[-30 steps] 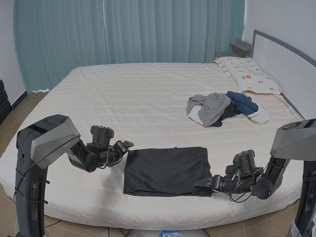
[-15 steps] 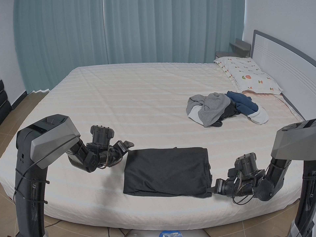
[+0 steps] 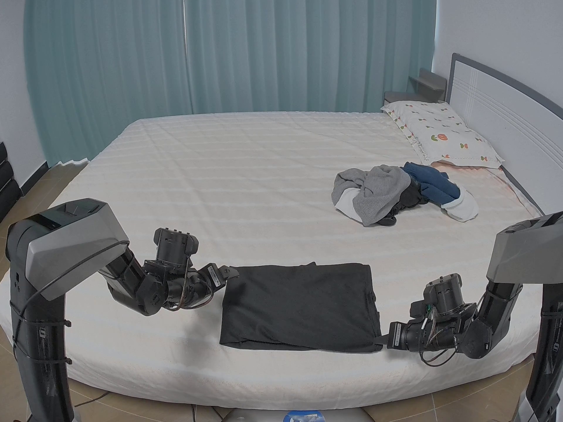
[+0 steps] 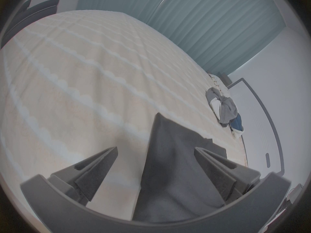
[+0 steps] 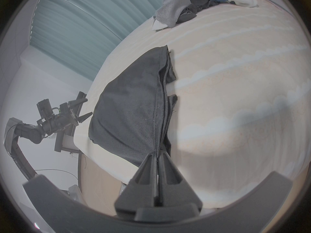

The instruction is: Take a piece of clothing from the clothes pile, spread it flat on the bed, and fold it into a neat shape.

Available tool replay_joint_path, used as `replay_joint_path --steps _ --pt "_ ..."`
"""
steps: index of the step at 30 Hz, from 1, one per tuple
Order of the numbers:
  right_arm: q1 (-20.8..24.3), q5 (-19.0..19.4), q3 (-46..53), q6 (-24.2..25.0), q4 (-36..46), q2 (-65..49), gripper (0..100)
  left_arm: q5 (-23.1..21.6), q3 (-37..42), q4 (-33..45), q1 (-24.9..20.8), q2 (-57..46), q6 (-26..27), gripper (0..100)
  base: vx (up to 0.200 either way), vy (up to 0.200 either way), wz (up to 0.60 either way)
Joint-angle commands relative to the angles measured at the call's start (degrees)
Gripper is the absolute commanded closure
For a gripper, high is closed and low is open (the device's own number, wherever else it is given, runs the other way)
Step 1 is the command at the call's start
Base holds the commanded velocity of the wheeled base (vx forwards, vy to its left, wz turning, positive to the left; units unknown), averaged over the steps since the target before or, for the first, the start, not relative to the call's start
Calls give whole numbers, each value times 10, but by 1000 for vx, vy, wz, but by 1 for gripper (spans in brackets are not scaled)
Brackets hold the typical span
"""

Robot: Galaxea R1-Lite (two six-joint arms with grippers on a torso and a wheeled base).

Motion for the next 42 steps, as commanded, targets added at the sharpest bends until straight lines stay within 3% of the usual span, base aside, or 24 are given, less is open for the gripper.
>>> replay_joint_path --steps 1,10,24,25,42 --pt "-12 0 7 -5 -9 0 100 1 37 3 -6 -19 1 0 0 0 0" --pt "-21 7 15 -8 -26 3 100 -4 136 -4 -28 -34 -4 0 0 0 0" --pt "-21 17 15 -1 -34 10 100 25 179 -95 -86 -34 -40 0 0 0 0" --pt "-21 17 16 -1 -38 11 100 25 185 -95 -87 -34 -40 100 0 0 0" --pt "-20 17 23 -1 -44 8 100 33 216 -92 -85 -44 -30 100 0 0 0"
